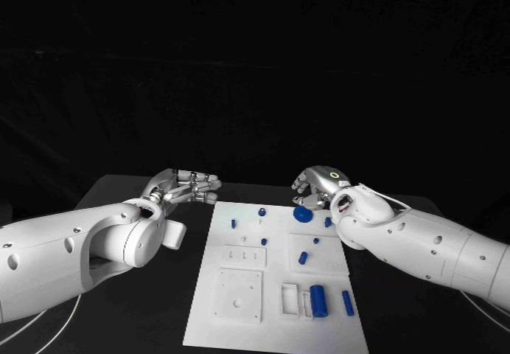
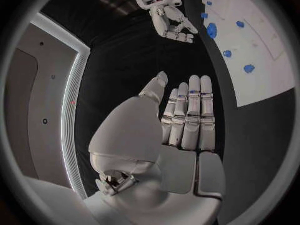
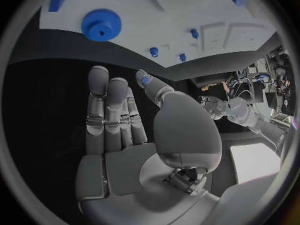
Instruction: Assemble the parts on the task board
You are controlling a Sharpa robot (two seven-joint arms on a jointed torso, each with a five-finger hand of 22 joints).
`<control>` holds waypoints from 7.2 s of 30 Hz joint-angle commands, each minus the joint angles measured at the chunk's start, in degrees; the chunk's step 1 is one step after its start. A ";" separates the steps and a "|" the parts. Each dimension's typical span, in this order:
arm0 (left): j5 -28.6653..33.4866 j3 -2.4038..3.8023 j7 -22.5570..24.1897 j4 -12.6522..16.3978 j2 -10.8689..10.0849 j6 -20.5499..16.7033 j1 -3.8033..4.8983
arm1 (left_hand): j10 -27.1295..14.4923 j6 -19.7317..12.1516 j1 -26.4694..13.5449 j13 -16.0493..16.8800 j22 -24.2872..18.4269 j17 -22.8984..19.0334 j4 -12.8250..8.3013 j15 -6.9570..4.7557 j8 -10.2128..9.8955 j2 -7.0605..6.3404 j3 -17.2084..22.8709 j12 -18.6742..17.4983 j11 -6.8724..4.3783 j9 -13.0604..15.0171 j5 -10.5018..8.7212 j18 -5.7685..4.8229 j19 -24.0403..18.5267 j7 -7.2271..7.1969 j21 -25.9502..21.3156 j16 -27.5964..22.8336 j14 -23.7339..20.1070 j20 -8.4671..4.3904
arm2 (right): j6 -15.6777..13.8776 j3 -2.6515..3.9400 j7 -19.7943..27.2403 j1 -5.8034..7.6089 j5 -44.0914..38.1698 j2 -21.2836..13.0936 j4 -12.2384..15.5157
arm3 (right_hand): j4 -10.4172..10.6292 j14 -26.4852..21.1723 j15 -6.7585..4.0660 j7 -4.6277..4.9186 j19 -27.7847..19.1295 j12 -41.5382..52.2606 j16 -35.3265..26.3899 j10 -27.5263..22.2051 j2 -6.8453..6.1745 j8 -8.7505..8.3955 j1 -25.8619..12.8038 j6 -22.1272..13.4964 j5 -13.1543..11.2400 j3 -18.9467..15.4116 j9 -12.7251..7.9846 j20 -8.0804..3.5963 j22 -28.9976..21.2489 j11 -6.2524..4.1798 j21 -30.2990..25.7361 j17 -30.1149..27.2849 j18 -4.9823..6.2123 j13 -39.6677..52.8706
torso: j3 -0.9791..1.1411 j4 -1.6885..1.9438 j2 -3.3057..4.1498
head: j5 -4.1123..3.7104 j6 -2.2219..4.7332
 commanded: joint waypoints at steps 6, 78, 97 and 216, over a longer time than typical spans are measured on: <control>-0.23 0.01 0.60 -0.30 0.10 1.17 0.10 | -0.08 -0.49 -0.11 0.07 -0.04 -0.03 -0.03 -0.17 -0.30 0.20 -0.21 -0.17 -0.01 0.07 -0.17 -0.30 0.31 0.02 -0.16 -0.17 -0.30 0.23 | 8.87 1.23 3.15 -0.02 9.50 -2.47 -0.92 | 0.55 0.07 -3.01 -0.82 2.35 19.39 1.05 4.26 1.91 0.09 2.93 -1.92 7.66 -15.23 0.04 -3.42 3.21 -4.08 5.28 2.83 -3.63 29.05 | 0.44 -0.61 0.12 | -0.61 0.07; -0.41 0.00 -0.10 -0.73 0.49 1.75 0.05 | -0.29 -0.63 -0.43 0.07 -0.36 -0.04 0.12 -0.08 -0.32 0.42 -0.52 -0.19 0.07 0.07 -0.70 -0.35 0.22 0.06 -0.20 -0.26 -0.43 0.30 | 18.02 1.00 4.88 -1.27 11.87 5.56 -14.79 | 3.19 0.67 -1.27 0.02 3.03 64.53 10.79 2.84 3.09 -0.07 1.51 -4.51 11.99 -18.06 -0.07 -1.47 21.99 -2.24 26.19 29.42 -3.25 71.43 | 0.46 -0.16 0.38 | -1.12 -1.23; -0.48 -0.01 -0.40 -0.87 0.66 2.15 0.05 | -0.34 -0.66 -0.15 0.07 -0.49 -0.04 0.07 -0.09 -0.31 0.51 -0.58 -0.19 0.09 0.07 -0.57 -0.34 0.29 0.07 -0.27 -0.26 -0.46 0.28 | 21.62 -0.21 3.49 -1.29 8.37 5.93 -14.85 | 1.92 0.73 -1.36 -0.28 2.93 65.04 11.09 3.12 3.32 -0.11 0.35 -3.05 17.82 -16.10 -0.09 -1.54 22.02 -2.48 26.68 29.96 -3.44 71.93 | 0.49 -0.17 0.38 | -0.85 -1.45; -0.50 0.01 -0.46 -0.59 0.76 2.11 0.07 | -0.41 -0.78 -0.72 0.07 -0.91 -0.03 0.36 -0.04 -0.31 0.62 -0.97 -0.19 0.13 0.07 -0.54 -0.37 0.36 0.09 -0.29 -0.25 -0.44 0.35 | 8.88 -5.12 -3.73 -1.34 -0.48 12.27 -5.91 | 17.61 0.84 -1.96 -0.76 3.29 65.54 10.92 4.16 -0.16 -0.06 -5.51 -3.47 4.12 -13.26 -0.10 -2.16 22.41 -2.29 28.46 30.09 -3.75 72.01 | 0.58 -0.17 0.51 | 1.44 -0.82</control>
